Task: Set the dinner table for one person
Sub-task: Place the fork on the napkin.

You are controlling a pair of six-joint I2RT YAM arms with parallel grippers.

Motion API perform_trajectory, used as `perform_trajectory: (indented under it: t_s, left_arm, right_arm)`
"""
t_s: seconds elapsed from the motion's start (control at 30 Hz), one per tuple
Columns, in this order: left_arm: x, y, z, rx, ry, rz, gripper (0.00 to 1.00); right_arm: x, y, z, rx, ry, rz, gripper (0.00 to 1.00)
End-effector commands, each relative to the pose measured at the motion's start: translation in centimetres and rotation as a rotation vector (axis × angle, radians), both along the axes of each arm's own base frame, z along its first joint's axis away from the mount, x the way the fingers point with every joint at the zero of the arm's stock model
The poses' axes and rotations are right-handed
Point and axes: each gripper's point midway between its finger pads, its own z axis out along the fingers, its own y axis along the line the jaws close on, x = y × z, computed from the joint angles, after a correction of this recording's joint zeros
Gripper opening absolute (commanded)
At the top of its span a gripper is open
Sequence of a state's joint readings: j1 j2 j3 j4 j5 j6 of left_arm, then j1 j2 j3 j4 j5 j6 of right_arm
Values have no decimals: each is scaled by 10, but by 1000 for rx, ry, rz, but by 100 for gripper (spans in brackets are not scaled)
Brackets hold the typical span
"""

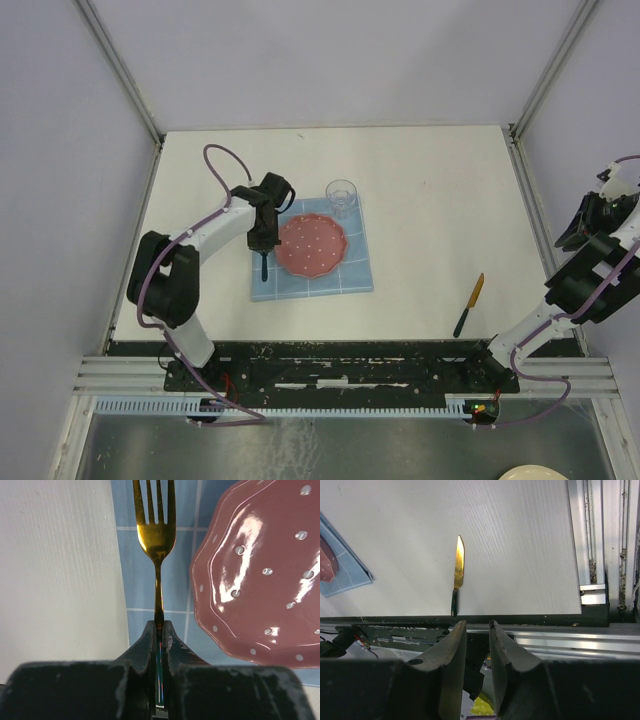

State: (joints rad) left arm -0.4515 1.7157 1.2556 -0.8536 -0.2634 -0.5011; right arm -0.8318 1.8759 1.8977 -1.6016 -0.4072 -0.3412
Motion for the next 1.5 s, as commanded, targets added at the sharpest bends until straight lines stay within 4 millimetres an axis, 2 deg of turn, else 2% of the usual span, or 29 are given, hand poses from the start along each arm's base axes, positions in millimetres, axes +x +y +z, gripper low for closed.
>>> perform_trajectory:
  t_s: [0.0,0.6,0.83,1.47]
  left_arm:
    - [10,1,-3,-26,-57,59,3]
    - [25,-1,-23,-37,-79,27,3]
    - [18,-1,-37,-48,-32,20,3]
    - [14,7,-52,-33,5,-42,3]
  right_arm:
    - [-5,1,0,12,29,5,33]
    - [-6,3,2,-8,46,17,34]
    - [-8,3,2,-17,55,23,34]
    - [-10,8,2,-35,66,32,34]
